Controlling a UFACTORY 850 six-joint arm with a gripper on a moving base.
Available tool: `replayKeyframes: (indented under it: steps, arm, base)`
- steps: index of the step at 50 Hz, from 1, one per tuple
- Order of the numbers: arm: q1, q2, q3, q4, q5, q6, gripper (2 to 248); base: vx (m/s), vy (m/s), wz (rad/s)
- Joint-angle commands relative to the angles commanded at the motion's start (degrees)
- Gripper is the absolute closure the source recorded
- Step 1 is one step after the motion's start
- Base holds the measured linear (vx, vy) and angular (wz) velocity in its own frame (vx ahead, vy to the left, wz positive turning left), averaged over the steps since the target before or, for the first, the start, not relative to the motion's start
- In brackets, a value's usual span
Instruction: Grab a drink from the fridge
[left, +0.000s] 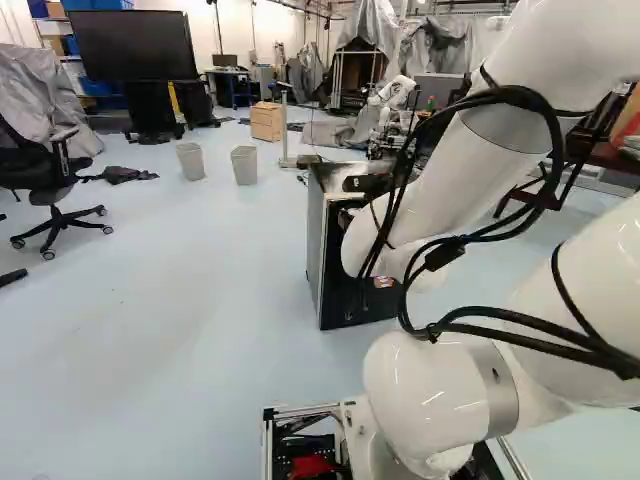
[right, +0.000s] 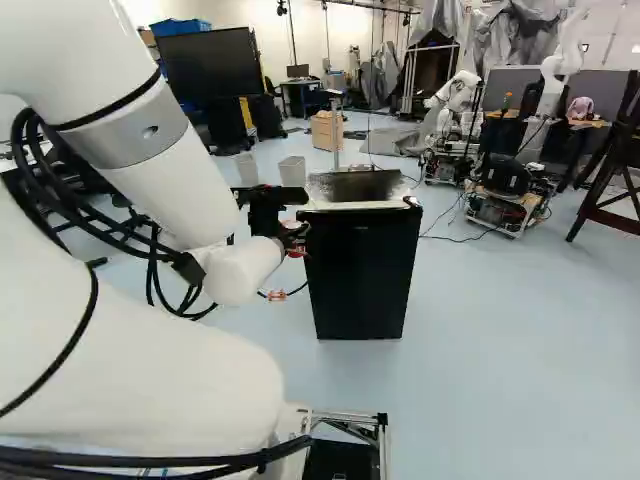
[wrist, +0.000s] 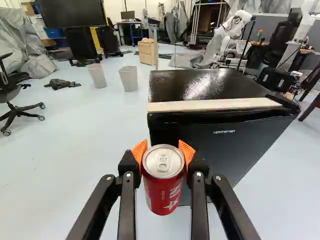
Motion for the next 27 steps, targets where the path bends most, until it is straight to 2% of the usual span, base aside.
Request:
replayKeyframes:
  steps: [27]
  arm:
    - [0.00,0.13,0.17,-0.03,-0.01,0.03,150]
  base:
    - [0.000,0.000,0.000]
